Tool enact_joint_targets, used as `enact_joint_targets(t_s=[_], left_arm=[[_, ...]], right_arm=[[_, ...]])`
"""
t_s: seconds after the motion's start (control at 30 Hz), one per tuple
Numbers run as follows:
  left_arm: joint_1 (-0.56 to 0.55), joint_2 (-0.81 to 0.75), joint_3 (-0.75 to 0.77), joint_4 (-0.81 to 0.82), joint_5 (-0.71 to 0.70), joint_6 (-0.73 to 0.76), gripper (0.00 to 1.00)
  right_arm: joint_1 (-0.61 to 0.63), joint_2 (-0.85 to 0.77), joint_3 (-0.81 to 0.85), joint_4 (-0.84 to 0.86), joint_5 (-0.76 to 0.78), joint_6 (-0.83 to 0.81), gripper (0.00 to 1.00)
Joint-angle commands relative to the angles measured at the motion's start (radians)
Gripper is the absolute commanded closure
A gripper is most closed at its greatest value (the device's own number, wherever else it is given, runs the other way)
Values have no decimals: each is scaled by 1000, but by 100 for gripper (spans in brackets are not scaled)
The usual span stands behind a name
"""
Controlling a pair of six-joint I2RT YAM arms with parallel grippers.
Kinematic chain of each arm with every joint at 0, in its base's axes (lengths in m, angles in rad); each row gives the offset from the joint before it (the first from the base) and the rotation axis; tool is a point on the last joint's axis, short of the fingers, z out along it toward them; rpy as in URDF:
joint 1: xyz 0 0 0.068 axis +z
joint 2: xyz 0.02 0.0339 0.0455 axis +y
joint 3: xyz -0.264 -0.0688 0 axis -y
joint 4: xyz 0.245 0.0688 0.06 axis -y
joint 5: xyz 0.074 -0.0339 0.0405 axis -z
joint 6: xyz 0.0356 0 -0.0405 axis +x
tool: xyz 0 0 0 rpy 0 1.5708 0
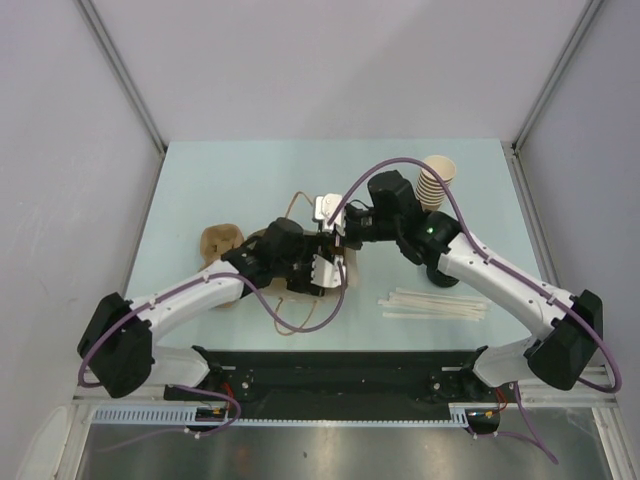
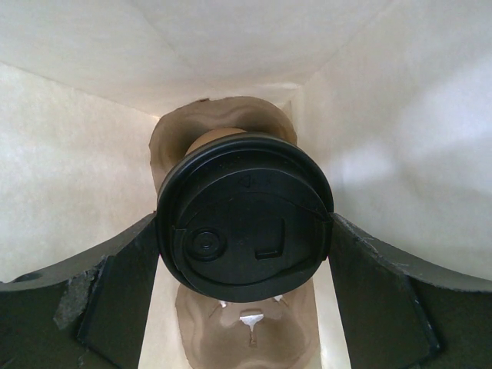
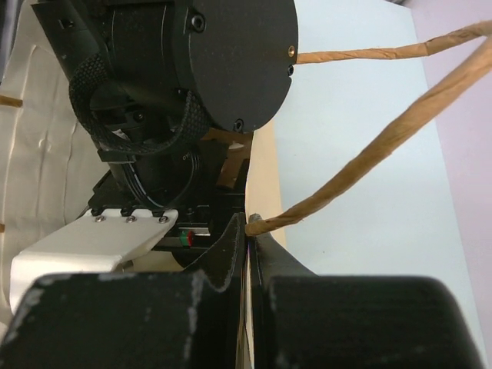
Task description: Pack the takeout coffee
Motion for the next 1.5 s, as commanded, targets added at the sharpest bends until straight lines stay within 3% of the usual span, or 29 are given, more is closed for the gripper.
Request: enact_joint_targets(t_s=[0.0,0.47,1.0,1.47], left_arm=[[58,79,114,-118,54,-51,63],[145,319,399,-372,151,-99,64],[228,522,545,-438,251,-71,61],[242,625,572,-421,278,-73,62]], right_arm=[[-46,19,14,86,-83,55,100],[-178,204,121,161,-124,219,96],[-227,343,262,121,-155,225,100],[-241,413,343,55,-173,198,100]])
